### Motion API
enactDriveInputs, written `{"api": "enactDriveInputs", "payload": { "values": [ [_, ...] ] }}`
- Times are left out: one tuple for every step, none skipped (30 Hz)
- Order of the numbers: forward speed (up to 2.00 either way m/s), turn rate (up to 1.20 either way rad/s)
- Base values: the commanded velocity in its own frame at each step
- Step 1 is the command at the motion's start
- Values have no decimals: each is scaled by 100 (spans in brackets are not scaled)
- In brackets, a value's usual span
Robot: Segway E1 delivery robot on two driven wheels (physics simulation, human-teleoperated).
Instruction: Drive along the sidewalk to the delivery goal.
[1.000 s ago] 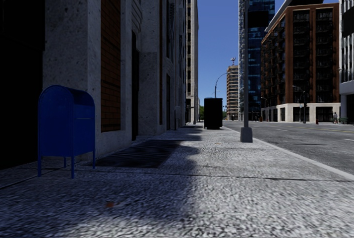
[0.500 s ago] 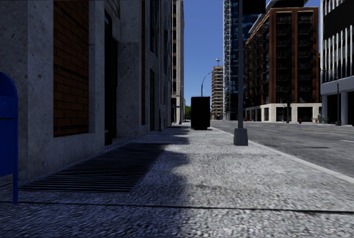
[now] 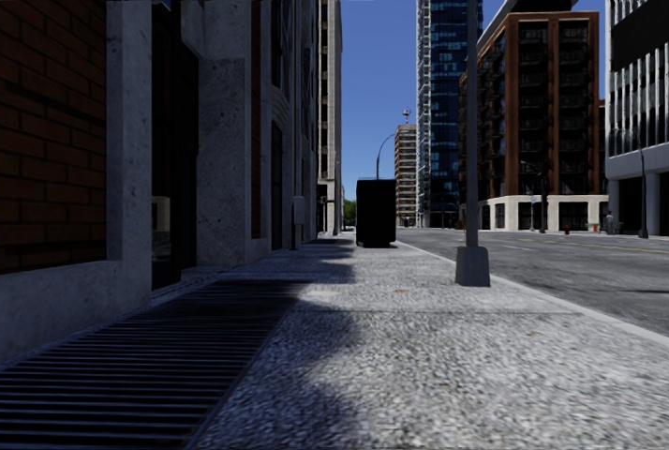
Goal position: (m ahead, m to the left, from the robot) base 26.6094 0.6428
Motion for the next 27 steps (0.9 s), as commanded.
{"api": "enactDriveInputs", "payload": {
  "values": [
    [200,0],
    [200,0],
    [200,0],
    [200,0],
    [200,0],
    [200,0],
    [200,0],
    [200,0],
    [200,0],
    [200,0],
    [200,0],
    [200,0],
    [200,0],
    [200,0],
    [200,0],
    [200,0],
    [200,0],
    [200,0],
    [200,0],
    [200,0],
    [200,0],
    [200,0],
    [200,0],
    [200,0],
    [200,0],
    [200,0],
    [200,0]
  ]
}}
